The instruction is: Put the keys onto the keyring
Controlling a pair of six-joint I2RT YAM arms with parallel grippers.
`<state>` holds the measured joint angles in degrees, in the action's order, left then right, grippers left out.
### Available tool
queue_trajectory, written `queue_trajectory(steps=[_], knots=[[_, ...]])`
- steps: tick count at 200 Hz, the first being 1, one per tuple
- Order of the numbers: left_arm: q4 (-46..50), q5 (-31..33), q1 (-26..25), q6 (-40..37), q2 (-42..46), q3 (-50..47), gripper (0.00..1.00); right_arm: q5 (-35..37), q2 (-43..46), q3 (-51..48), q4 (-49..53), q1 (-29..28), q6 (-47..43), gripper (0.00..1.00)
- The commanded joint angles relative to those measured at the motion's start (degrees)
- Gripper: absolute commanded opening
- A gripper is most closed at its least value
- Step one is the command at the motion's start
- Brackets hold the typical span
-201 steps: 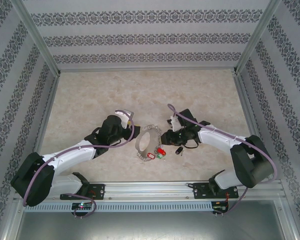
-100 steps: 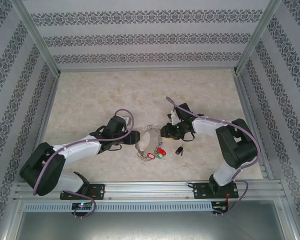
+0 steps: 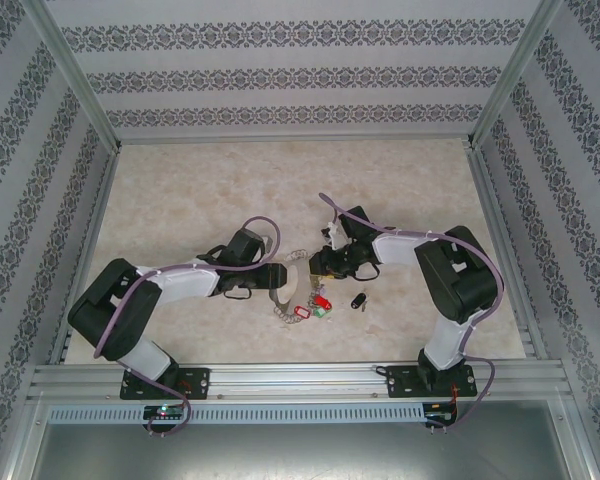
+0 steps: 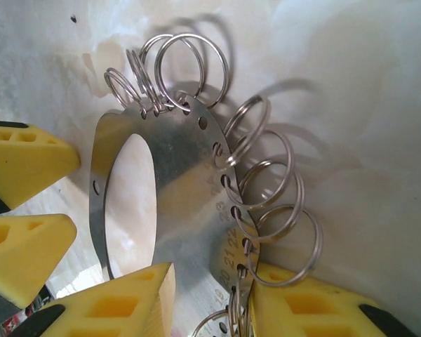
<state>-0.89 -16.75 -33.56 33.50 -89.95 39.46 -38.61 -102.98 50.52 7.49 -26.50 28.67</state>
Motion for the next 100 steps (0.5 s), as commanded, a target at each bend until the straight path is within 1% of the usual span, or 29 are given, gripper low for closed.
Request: queue_trajectory(steps=[1,14,24,47,64,73,88,100], knots=[[-2.0,-2.2,0.6,0.6,-2.2,1.0,0.59,-2.7,-1.3,0.8,-2.6,-0.5,0.6,0.34],[-2.8,-2.8,0.6,0.8,-3.0,0.9,0.58,-4.4,-1.6,0.6,-4.3,-0.5,0.9,0.29],[-3.1,-3.2,0.6,0.9,-3.5,0.9,0.57,-5.2,-1.8,0.6,-5.4,-0.5,1.3,0.28],[-3.7,-3.7,0.6,0.9,-4.2,1.1,0.55,-4.5,-2.2,0.3,-6.5,-0.2,1.5,0.26],[-4.1,-3.8,0.6,0.8,-4.2,1.0,0.53,-4.7,-2.7,0.2,-7.2,-0.2,1.7,0.21],[-4.0,-3.9,0.6,0.7,-4.3,1.2,0.53,-4.6,-3.1,0.5,-6.9,-0.4,1.6,0.22],[-3.5,-3.7,0.6,0.6,-4.7,1.5,0.52,-1.6,-3.2,1.0,-4.8,-1.0,0.4,0.28],[-3.5,-3.4,0.6,0.6,-4.7,1.3,0.52,0.5,-3.3,1.0,-3.9,-1.3,-0.4,0.29]])
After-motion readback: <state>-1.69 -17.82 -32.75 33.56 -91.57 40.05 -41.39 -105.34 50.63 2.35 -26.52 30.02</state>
